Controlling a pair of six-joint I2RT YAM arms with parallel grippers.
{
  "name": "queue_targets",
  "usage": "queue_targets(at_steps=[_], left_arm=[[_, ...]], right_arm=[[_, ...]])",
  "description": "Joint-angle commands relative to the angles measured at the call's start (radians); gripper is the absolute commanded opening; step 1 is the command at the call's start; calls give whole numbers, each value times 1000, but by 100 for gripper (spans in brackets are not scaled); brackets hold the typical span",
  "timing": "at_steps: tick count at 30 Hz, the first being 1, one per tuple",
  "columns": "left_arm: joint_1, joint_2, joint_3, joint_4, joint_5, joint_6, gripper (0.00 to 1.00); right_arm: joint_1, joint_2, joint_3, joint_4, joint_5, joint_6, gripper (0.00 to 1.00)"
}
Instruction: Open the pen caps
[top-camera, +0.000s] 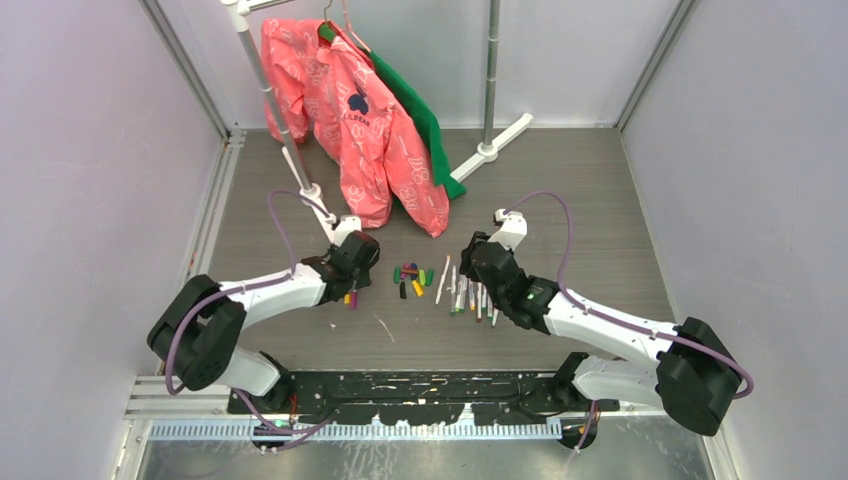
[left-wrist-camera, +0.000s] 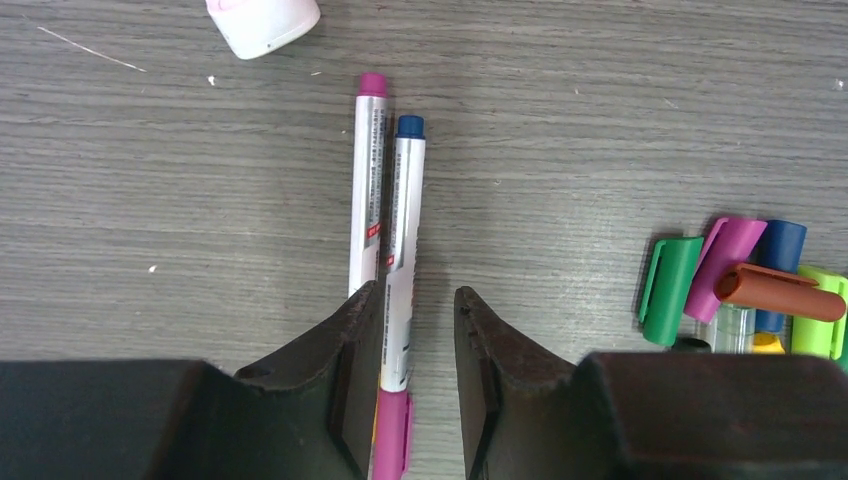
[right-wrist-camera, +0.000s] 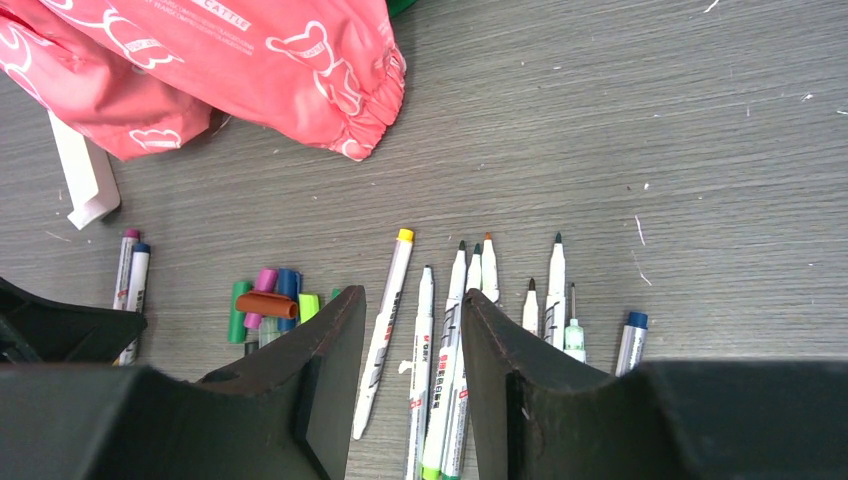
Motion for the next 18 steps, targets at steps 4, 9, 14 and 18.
queue_targets(at_steps=[4,9,14,18], left_arm=[[24,32,28,76,23,22,32],[32,48,31,82,31,21,31],[37,66,38,68,37,8,30],[38,94,51,46,55,-11,28]], right_arm=[[-5,3,-1,53,10,8,46],[-4,1,-1,50,13,7,46],[-4,-5,1,46,16,4,46],[-4,-7,2,41,17,2,46]])
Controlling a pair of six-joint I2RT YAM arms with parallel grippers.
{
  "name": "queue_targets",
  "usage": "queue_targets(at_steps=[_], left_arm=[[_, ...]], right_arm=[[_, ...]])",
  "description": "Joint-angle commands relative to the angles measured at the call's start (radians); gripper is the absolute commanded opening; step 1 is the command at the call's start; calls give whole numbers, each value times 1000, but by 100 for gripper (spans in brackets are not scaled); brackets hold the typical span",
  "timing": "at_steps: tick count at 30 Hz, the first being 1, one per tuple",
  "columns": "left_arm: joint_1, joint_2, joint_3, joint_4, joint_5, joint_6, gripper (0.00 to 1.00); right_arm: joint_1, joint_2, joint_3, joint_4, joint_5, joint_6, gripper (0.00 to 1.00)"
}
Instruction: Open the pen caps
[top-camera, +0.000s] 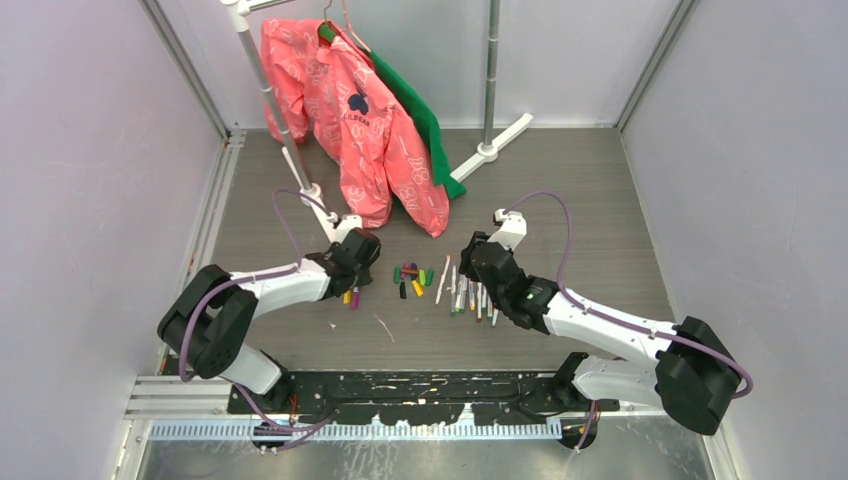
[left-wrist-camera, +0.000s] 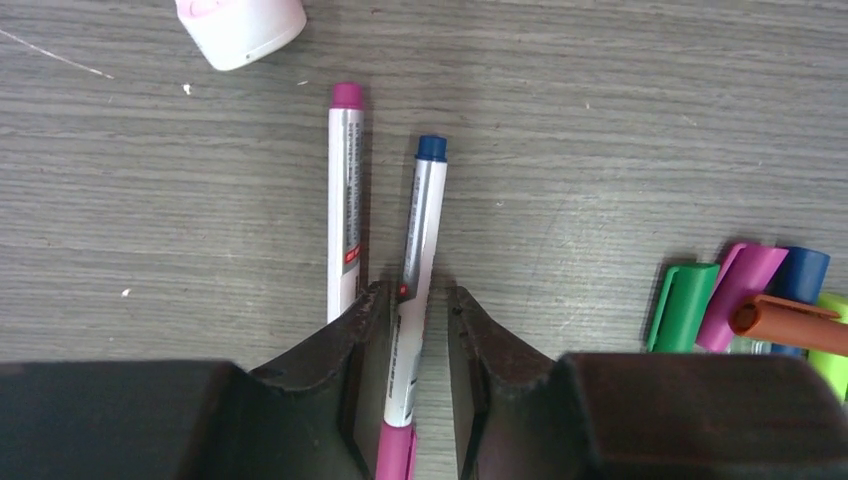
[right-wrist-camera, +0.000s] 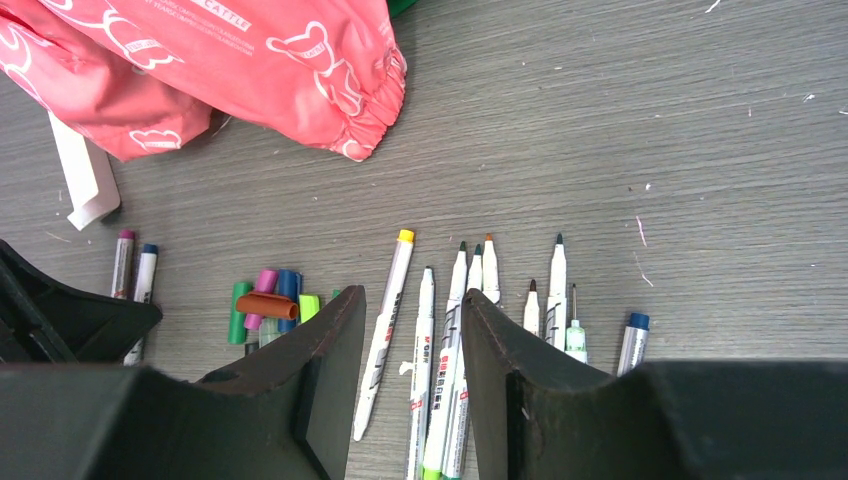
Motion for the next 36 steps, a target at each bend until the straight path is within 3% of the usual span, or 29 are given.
queue_targets(at_steps=[1,8,14,19,28,36], left_arm=[[6,38,45,0,19,-16,27],[6,117,82,-66,45,-47,0],[5,152,88,-73,63,-77,0],[6,66,62,-32,88,-94,0],[5,-136,13,79,196,-129,0],[6,-217,-17,163,294,-159,0]], right_arm=[[-4,-13,3,33,17,2,46],[-4,-26,4,18,24,1,46],[-4,-30,1,19,13,-2,46],[-4,-51,-18,45,-31,-19,46],[-3,5,-70,303,-396,-66,46],[-3,105,-56,436,-587,-54,49]])
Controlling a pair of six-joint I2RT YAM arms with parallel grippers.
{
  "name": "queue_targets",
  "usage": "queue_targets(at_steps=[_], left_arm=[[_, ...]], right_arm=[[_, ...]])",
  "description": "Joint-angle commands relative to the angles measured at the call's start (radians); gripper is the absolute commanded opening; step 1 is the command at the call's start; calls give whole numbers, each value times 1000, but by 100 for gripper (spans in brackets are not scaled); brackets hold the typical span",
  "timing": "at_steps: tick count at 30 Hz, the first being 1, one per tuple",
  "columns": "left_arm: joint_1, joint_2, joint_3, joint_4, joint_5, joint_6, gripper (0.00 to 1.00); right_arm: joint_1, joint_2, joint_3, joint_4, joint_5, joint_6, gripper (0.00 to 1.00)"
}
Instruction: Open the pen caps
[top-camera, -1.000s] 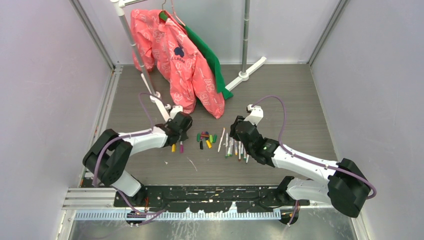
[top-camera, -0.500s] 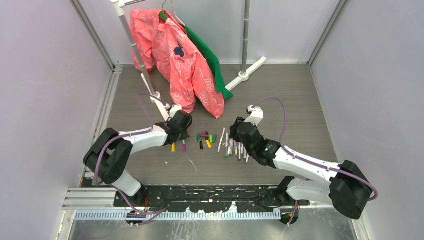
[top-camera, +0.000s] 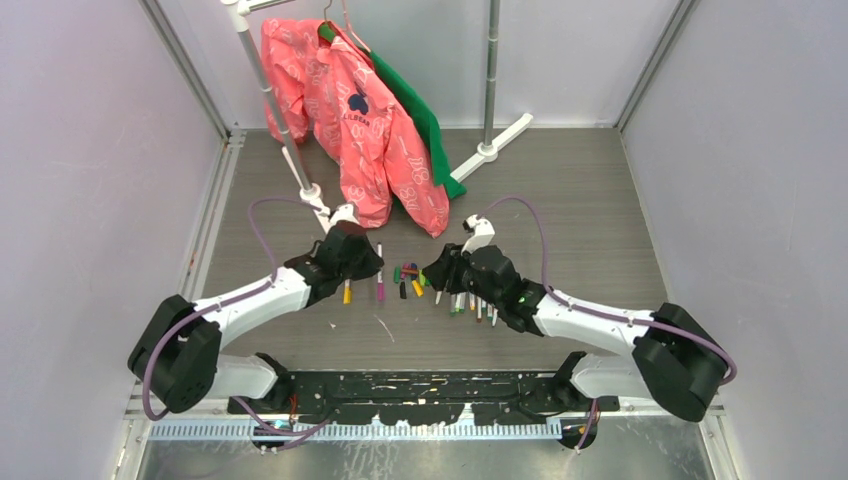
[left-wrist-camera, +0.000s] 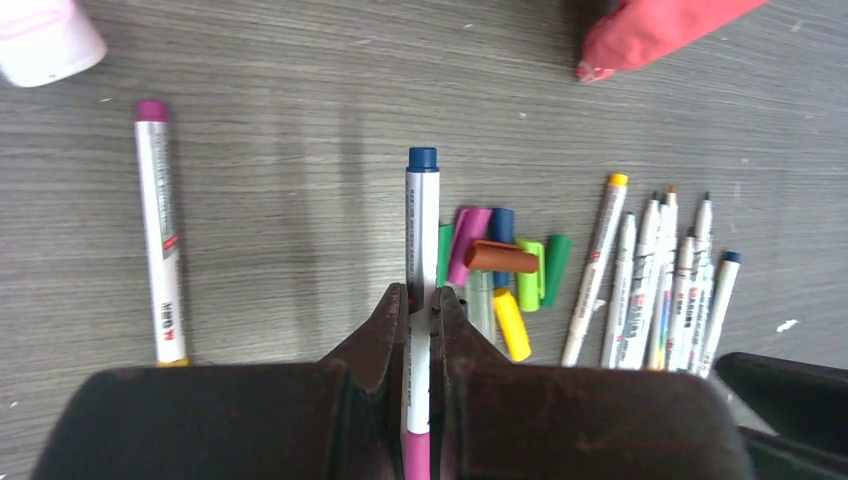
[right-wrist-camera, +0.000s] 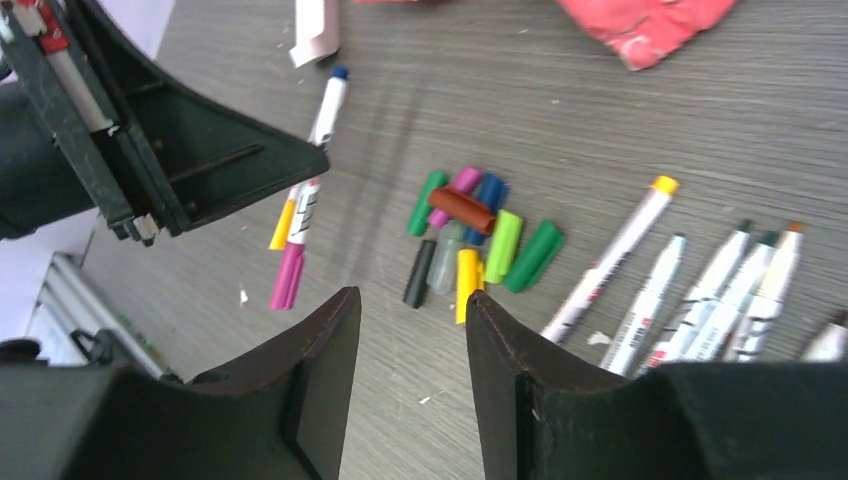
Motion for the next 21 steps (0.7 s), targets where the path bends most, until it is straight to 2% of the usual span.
queue_targets(at_steps=[1,6,21], left_arm=[[1,-33,-5,88,72,-26,0],[2,-21,-10,164,128,-43,0],[2,33,-3,268,243,-121,0]], right_arm=[[1,40,16,150,-164,-3,49],[11,101,26,207,-232,8,50],[29,212,58,289,-296,15,51]])
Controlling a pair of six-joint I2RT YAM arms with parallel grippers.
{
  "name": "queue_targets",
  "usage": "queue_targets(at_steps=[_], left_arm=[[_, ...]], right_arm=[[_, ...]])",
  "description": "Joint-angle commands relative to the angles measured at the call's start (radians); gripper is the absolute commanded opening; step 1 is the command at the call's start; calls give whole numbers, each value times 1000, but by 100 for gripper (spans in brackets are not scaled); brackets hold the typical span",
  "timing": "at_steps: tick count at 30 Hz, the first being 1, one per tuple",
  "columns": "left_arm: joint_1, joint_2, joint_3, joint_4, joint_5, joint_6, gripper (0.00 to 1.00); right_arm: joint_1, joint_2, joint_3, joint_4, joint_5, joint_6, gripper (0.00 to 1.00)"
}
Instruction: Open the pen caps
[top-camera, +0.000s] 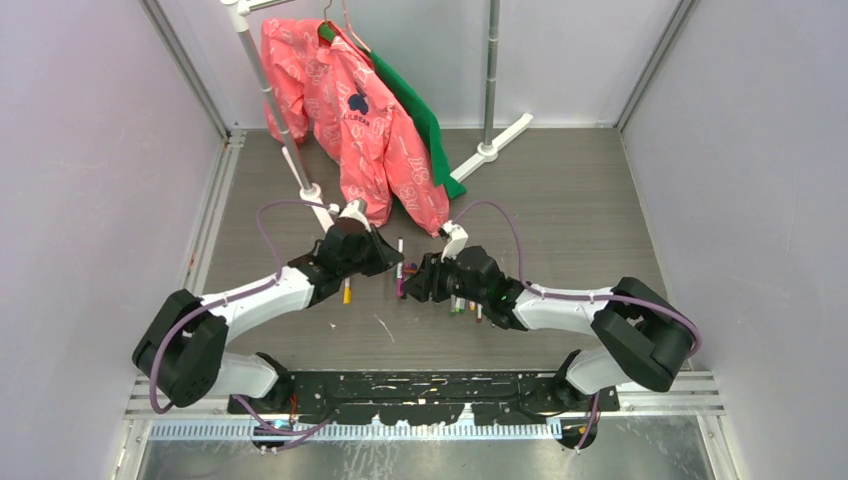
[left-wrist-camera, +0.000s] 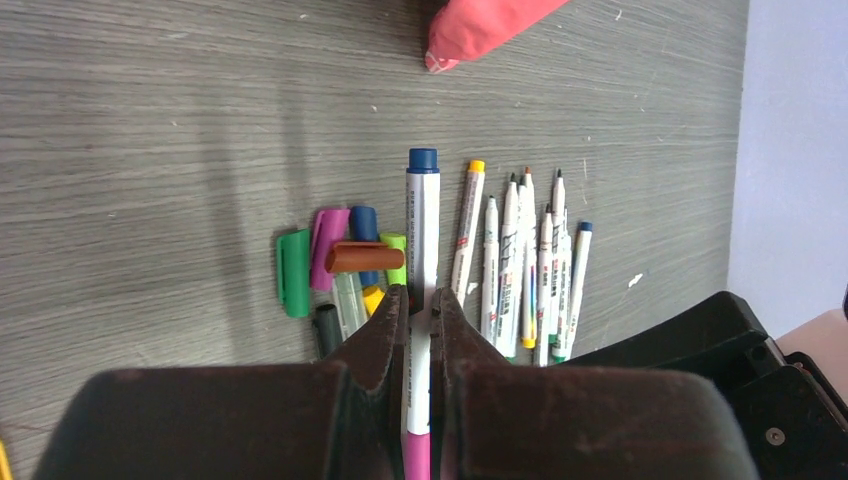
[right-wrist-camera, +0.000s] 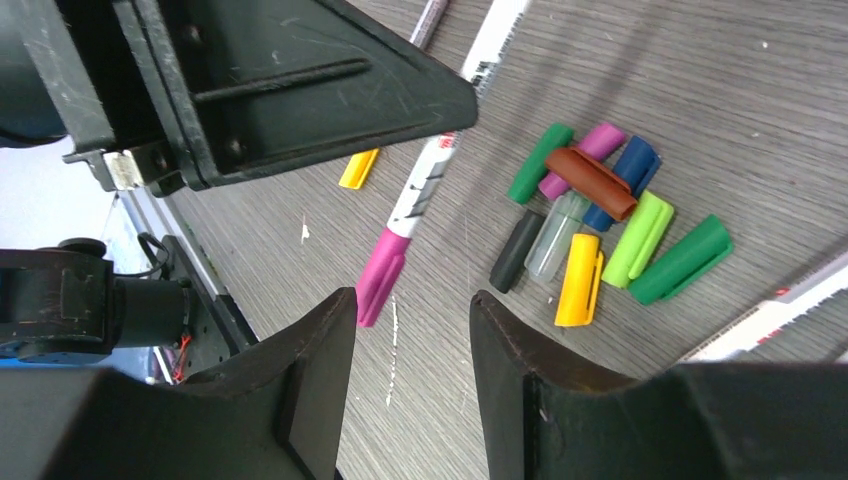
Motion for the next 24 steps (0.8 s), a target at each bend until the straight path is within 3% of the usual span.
queue_targets(at_steps=[1,18,24], left_arm=[[1,17,8,92,51,-32,0],[1,30,-1,157,87,-86,0],[2,25,-13,168,88,-94,0]], right_arm=[[8,6,45,87,-35,7,51],[10,61,67,132,-69,22,50],[9,73,75,138,-78,22,36]])
